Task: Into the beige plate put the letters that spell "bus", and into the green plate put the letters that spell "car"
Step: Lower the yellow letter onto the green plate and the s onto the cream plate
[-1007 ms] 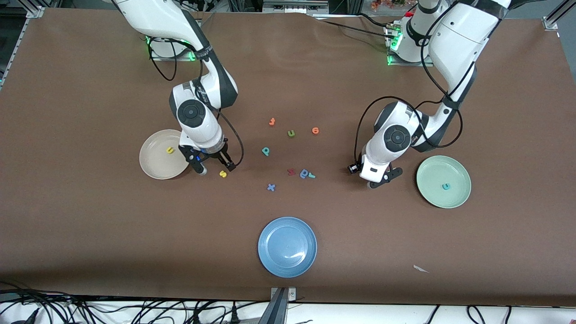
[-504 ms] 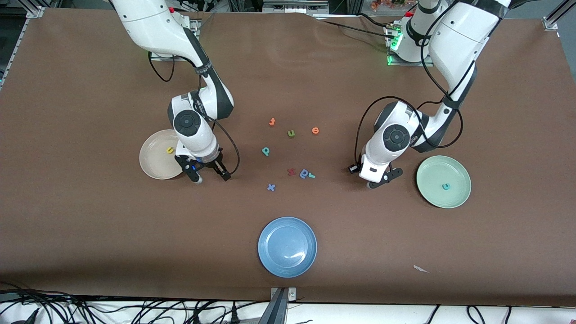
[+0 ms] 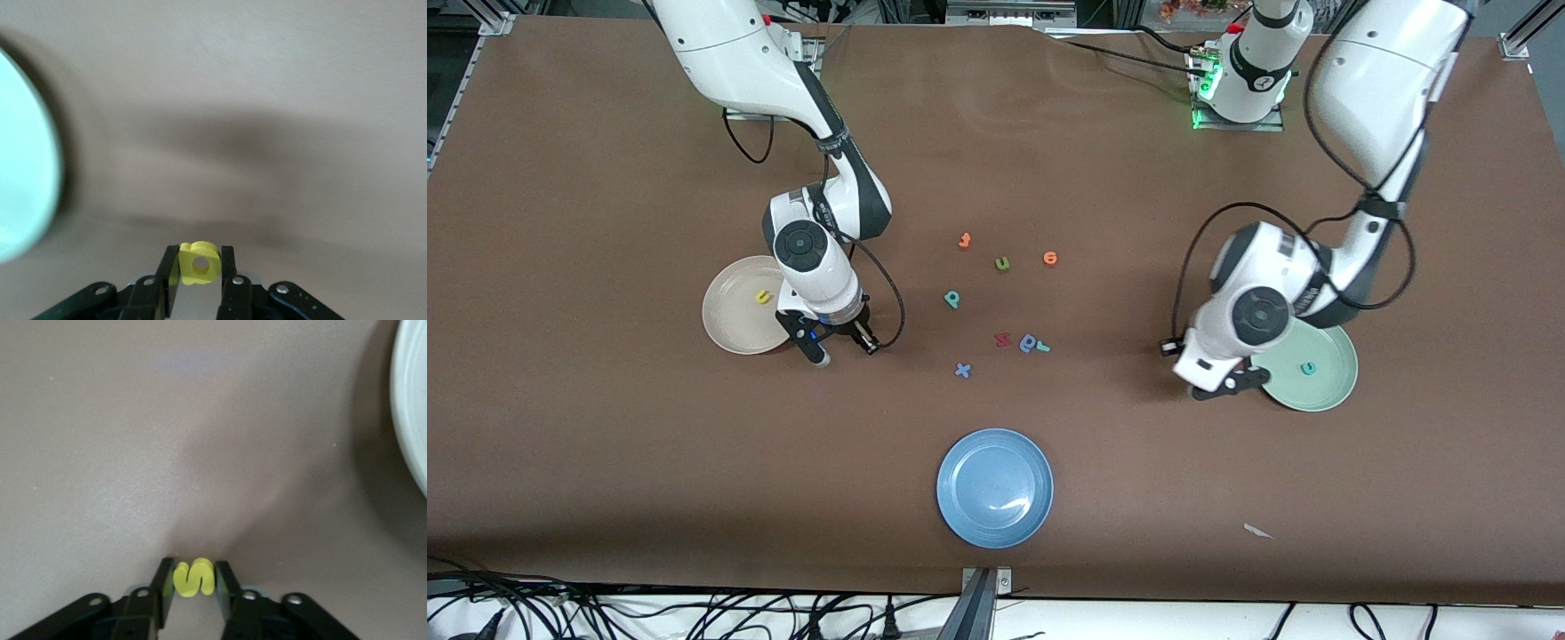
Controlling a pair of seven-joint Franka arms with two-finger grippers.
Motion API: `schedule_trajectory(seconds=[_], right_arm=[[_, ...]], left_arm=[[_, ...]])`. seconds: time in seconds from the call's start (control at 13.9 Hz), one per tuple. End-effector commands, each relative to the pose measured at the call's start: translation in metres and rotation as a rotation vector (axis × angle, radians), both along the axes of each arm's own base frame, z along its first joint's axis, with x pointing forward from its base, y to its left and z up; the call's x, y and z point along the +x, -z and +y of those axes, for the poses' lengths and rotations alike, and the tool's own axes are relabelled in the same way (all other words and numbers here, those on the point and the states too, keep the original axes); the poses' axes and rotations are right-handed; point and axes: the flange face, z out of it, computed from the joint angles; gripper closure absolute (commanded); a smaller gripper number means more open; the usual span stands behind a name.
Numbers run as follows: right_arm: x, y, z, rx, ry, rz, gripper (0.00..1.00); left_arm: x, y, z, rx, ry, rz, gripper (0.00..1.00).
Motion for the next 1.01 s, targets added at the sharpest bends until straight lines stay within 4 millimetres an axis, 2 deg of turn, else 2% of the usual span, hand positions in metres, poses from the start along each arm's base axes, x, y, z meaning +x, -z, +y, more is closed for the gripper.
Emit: schedule_trajectory(seconds=[0.0,0.14,0.29,0.36,0.43,0.5,0.65,0.72,0.79,0.86,0.94], right_arm=[[0.004,0.001,0.003,-0.010,-0.052,0.002,0.83],[0.005,-0.012,0.003,-0.018,-0.068,0.031,0.84],[0.010,-0.046,-0.020,-0.045,-0.125,0.089,0.84],[0.008,-0.060,-0.039,-0.060,-0.174,0.142,0.84],[0.008,-0.075,-0.063,-0.069,-0.230,0.181,0.83],[0.005,-0.083,-0.090,-0.080,-0.295,0.236,0.83],[-0.009,-0.083,-0.140,-0.070,-0.390,0.286,0.82],[-0.018,-0.082,-0.155,-0.063,-0.409,0.294,0.82],[-0.029,-0.076,-0.172,-0.057,-0.416,0.301,0.81],[-0.042,-0.067,-0.177,-0.053,-0.427,0.295,0.69],[-0.051,-0.059,-0.183,-0.053,-0.430,0.284,0.64]], left_arm=[[0.008,-0.012,0.076,-0.037,0.191,0.046,0.79],[0.011,-0.010,0.131,-0.083,0.300,0.058,0.79],[0.010,-0.007,0.175,-0.097,0.383,0.063,0.76],[0.010,-0.006,0.180,-0.100,0.388,0.066,0.60],[0.010,-0.006,0.182,-0.102,0.384,0.065,0.24],[0.010,-0.007,0.178,-0.109,0.368,0.063,0.00],[0.015,-0.015,0.164,-0.118,0.250,0.042,0.00],[0.016,-0.016,0.143,-0.118,0.135,0.033,0.00],[0.015,-0.014,0.115,-0.094,0.039,0.031,0.00],[0.019,-0.015,0.089,-0.079,-0.042,0.008,0.00],[0.025,-0.018,0.070,-0.092,-0.144,-0.027,0.00]])
